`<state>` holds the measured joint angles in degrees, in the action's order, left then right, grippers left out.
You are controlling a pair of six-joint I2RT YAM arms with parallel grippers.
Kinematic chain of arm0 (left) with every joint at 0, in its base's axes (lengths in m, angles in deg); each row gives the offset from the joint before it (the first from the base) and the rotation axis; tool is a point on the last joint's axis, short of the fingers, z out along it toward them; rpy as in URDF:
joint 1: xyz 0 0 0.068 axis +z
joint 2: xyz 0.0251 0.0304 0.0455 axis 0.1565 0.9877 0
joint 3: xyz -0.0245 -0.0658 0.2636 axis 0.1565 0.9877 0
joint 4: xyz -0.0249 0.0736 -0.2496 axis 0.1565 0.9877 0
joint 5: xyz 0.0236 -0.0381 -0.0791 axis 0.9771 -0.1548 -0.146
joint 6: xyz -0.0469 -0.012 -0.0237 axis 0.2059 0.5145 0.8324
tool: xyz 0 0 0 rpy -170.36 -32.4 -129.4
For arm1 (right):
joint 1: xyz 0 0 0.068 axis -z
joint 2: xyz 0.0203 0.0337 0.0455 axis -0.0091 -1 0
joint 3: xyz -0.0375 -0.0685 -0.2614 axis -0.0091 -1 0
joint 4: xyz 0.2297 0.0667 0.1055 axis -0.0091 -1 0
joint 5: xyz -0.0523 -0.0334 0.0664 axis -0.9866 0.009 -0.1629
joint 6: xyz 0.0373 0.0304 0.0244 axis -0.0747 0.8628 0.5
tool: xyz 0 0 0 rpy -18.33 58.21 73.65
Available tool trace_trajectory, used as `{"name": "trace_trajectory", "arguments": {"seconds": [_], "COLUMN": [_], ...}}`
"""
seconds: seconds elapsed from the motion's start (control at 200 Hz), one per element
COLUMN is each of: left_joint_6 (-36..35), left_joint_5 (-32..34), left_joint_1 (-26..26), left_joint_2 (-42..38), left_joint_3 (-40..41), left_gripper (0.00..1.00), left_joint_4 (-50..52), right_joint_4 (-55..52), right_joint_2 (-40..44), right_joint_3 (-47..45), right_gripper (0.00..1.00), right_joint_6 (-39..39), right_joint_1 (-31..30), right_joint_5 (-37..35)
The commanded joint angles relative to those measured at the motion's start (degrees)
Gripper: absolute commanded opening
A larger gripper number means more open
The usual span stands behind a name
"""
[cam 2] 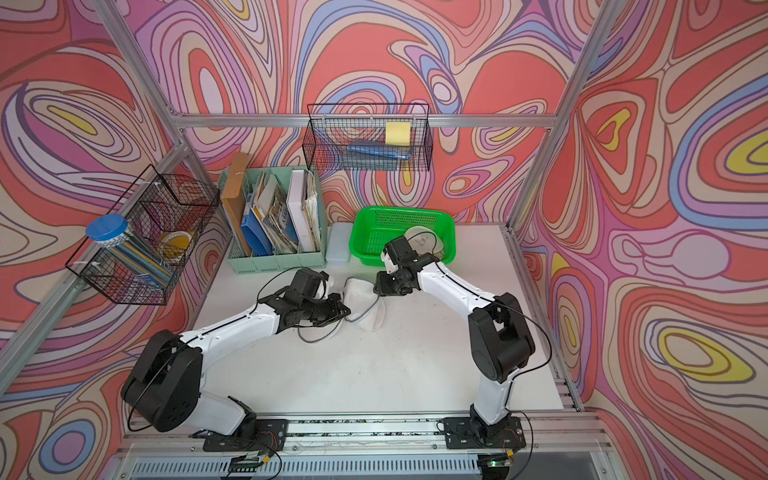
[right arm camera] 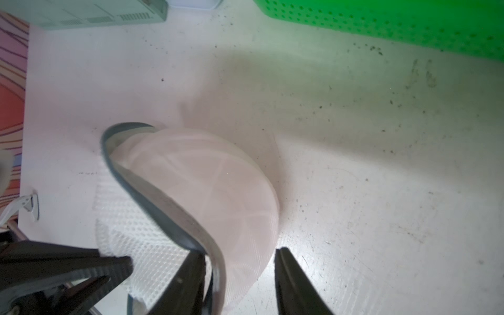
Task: Turn the laundry bag inside out
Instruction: Turn over the laundry bag at the center of the board.
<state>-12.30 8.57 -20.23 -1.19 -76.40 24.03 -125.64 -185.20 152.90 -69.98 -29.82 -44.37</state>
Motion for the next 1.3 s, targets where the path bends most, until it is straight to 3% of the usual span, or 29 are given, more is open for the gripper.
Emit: {"name": "trace_trajectory", "arguments": {"seconds": [0.0,0.365,0.571,0.686,0.801,1.136,1.297], "left_joint_6": [-4.69,-7.73,-7.55,-7.3,-7.16,-4.3,-1.41], "left_joint_5": [-1.62,-3.01,-2.51,-2.1,-1.56,2.36,6.49], "left_joint_1": [-0.61,-1.75,-1.97,-2.01,-2.02,-2.0,-1.61], "left_joint_2": [1.08,2.57,2.44,2.5,2.45,-3.8,-7.81], "left_joint_3": [-2.59,-4.83,-4.56,-4.24,-4.07,0.98,4.76], "left_gripper": [0.0,0.0,0.0,0.0,0.0,0.0,0.0], "left_joint_4": [6.0,8.63,8.37,8.28,8.36,6.28,5.3], "right_joint_4": [-0.06,-9.69,-12.3,-12.72,-12.38,-11.77,-9.46], "right_joint_2": [0.96,-10.7,-13.87,-14.11,-13.06,-11.27,-8.35], "right_joint_3": [4.07,19.64,20.66,20.16,19.24,15.19,10.42], "right_gripper": [0.48,0.5,0.5,0.34,0.03,0.0,0.0], "right_joint_6": [-2.66,-6.29,-4.98,-4.12,-2.83,4.57,7.35], "right_joint_1": [-1.31,-2.79,-2.87,-2.89,-2.87,1.24,4.11], "right_joint_5": [4.53,7.1,5.66,6.31,5.49,-6.32,-7.45]}}
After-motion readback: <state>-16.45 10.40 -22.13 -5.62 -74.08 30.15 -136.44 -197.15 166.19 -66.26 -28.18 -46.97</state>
